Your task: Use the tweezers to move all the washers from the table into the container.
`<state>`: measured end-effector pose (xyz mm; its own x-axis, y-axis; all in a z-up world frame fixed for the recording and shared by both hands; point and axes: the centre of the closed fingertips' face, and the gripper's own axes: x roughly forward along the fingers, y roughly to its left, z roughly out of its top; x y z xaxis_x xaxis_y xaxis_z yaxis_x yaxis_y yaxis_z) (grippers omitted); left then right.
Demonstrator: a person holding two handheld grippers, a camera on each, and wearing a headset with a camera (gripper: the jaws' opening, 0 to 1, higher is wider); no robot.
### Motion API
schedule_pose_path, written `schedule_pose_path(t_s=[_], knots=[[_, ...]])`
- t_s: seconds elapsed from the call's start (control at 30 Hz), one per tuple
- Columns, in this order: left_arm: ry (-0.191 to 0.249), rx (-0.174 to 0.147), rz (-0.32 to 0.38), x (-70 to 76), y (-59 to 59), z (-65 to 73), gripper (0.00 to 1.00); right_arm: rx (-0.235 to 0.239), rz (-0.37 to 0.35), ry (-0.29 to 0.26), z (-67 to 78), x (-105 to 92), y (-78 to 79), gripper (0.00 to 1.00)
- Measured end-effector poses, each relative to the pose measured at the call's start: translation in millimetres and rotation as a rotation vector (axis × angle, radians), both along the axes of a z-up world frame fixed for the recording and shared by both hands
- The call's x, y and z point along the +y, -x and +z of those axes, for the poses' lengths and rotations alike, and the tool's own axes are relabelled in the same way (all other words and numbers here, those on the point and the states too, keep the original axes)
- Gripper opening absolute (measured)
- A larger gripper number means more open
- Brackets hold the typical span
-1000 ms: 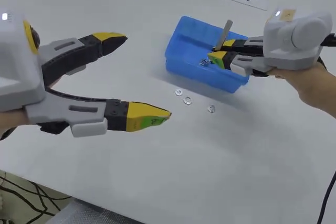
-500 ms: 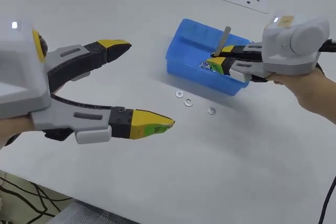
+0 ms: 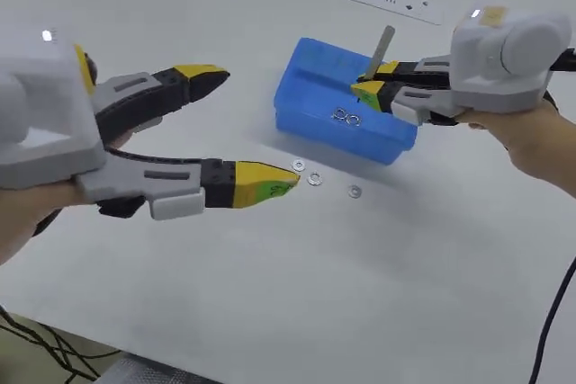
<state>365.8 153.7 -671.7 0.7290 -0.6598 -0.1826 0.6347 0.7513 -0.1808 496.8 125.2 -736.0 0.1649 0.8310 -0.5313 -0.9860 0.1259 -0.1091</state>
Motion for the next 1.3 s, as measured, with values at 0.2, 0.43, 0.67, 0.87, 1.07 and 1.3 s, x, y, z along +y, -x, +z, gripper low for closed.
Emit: schedule_pose_path(t_s=[0.2,0.43,0.67,0.87,1.07,1.3], knots=[[-0.008,-0.002,-0.027,-0.8,-28.5,1.6,0.70,-0.009,0.010,-0.010,9.8,1.5,2.4,0.08],[0.001,-0.019,-0.088,-17.0,-60.7,13.2,0.54,-0.026,0.025,0.010,10.3,-2.9,4.3,0.08],[-0.041,-0.027,-0.115,-30.4,-86.1,6.2,0.35,-0.025,0.077,0.024,10.4,-5.8,18.3,0.08],[-0.048,-0.043,-0.185,-47.1,-93.5,13.4,0.33,-0.035,0.114,0.033,11.5,-3.2,28.9,0.08],[-0.077,-0.040,-0.251,-56.3,-91.0,15.0,0.28,-0.054,0.158,0.042,13.6,4.6,38.7,0.08],[-0.086,-0.049,-0.294,-56.2,-86.9,20.5,0.19,-0.061,0.184,0.043,15.4,9.5,41.9,0.08]])
